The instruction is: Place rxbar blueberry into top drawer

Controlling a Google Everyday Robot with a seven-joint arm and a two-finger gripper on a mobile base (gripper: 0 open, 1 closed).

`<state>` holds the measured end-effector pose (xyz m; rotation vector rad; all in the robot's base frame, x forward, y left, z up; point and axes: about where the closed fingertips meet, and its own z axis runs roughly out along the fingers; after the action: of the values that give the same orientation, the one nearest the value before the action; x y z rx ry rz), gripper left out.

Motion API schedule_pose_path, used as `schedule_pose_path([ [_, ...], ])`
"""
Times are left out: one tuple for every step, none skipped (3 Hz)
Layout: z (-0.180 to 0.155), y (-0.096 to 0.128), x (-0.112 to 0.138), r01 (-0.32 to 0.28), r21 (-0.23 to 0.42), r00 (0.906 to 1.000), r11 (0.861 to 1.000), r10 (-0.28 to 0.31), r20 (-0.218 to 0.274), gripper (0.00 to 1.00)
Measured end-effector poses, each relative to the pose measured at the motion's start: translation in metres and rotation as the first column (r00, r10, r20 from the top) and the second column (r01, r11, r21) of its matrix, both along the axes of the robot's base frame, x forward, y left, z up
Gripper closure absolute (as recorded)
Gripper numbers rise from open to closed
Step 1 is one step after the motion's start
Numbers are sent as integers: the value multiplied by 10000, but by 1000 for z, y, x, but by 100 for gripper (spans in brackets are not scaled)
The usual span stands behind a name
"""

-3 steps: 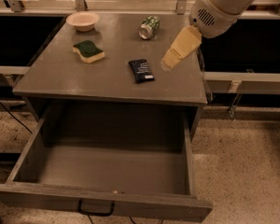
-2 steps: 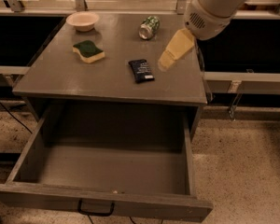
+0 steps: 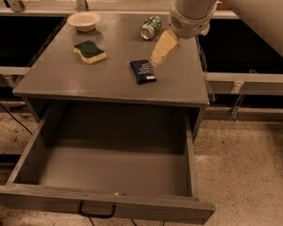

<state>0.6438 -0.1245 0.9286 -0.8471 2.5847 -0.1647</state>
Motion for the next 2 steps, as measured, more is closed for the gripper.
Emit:
schedule_pose_path([
  [0,0,0,-15,23,10000,10000,15,-6,0],
  [-13,12,16,-213,497,9996,9985,220,-153,0],
])
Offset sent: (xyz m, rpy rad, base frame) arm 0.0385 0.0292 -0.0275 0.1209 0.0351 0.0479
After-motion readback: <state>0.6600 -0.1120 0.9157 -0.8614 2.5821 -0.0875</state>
